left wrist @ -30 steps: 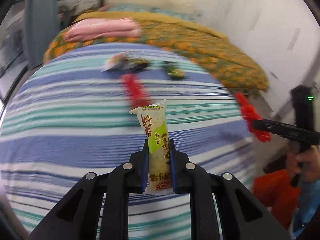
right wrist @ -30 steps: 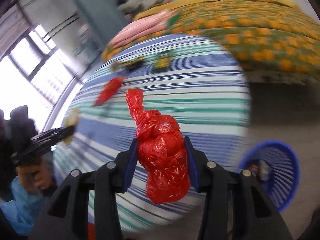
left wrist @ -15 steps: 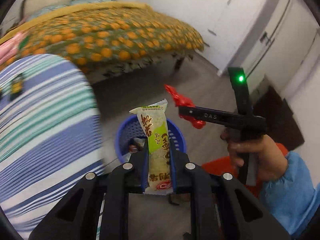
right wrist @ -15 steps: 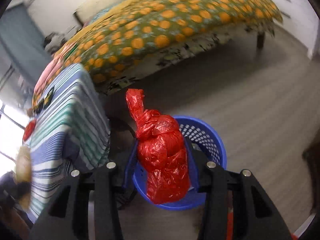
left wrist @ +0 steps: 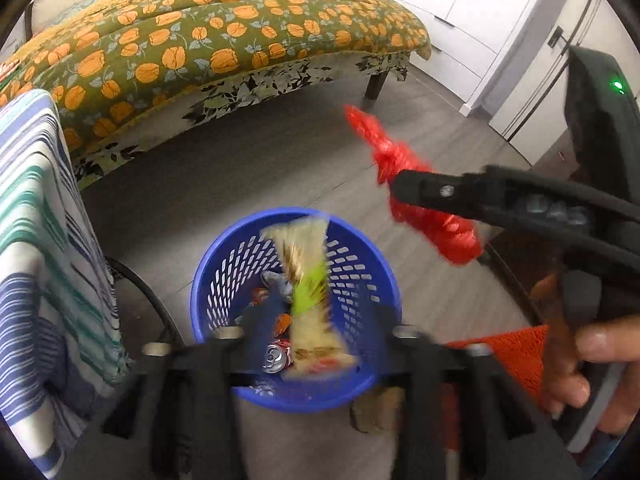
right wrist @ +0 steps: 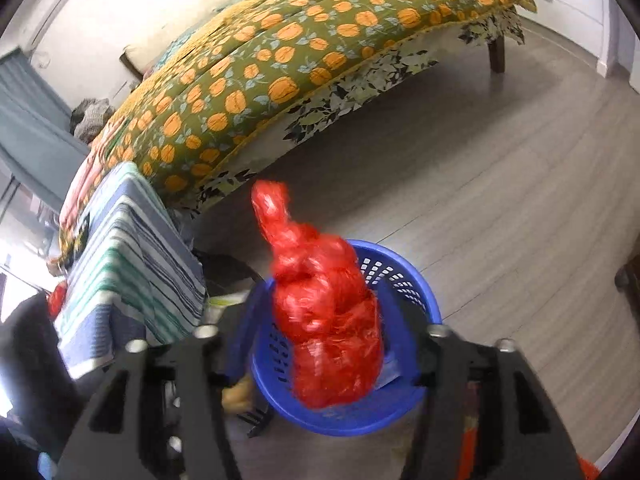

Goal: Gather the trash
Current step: 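Carry the snack stick and plastic bag over the wastebasket and open both tools, then move both tools back over the table toward the red wrapper and green packet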

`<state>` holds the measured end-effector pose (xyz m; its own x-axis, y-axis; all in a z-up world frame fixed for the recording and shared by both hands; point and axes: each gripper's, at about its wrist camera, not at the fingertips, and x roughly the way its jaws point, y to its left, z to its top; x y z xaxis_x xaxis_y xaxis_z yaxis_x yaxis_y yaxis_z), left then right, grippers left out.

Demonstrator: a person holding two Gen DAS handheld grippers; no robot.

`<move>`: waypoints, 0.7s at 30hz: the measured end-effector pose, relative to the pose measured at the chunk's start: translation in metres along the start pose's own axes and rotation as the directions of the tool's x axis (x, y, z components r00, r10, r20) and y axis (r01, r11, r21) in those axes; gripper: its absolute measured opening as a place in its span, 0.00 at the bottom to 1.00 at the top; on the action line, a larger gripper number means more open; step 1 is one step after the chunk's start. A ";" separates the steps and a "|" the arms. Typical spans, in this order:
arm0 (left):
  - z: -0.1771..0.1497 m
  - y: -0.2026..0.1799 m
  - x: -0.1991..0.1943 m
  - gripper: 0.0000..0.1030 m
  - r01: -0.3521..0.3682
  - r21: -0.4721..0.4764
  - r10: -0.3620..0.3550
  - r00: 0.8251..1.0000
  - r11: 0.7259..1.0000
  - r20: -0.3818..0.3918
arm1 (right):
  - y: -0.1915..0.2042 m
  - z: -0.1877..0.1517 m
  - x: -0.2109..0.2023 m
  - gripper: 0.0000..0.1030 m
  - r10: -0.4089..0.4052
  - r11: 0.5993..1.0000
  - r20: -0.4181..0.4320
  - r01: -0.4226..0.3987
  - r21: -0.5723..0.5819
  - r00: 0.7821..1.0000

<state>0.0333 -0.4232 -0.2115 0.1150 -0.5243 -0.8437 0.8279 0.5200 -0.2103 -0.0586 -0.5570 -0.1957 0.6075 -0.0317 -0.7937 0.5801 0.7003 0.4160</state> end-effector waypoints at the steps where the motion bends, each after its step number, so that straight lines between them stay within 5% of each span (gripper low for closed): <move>1: 0.000 0.001 -0.002 0.63 -0.004 -0.010 0.004 1.000 1.000 0.014 | -0.001 0.001 -0.001 0.60 0.003 1.000 0.004 -0.003 0.004 1.000; 7: -0.005 -0.002 -0.050 0.86 -0.018 -0.012 0.019 0.994 1.000 0.110 | 0.004 0.002 -0.010 0.66 -0.039 0.999 0.049 0.040 -0.018 0.998; 11: -0.019 0.000 -0.099 0.92 -0.040 0.005 0.038 0.980 0.999 0.194 | 0.020 -0.003 -0.014 0.91 -0.140 0.985 0.099 0.149 -0.088 0.985; 15: -0.043 0.024 -0.138 0.93 -0.116 -0.010 0.115 0.968 0.993 0.222 | 0.042 -0.013 -0.013 0.91 -0.207 0.955 0.140 0.231 -0.188 0.968; 21: -0.101 0.108 -0.184 0.93 -0.227 -0.204 0.262 0.950 0.952 0.168 | 0.112 -0.044 -0.027 0.91 -0.215 0.877 0.273 0.308 -0.368 0.938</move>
<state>0.0456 -0.2025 -0.1291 0.4188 -0.4750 -0.7739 0.6505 0.7516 -0.1093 -0.0339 -0.4465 -0.1478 0.5934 -0.3748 -0.7123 0.4963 0.8671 -0.0427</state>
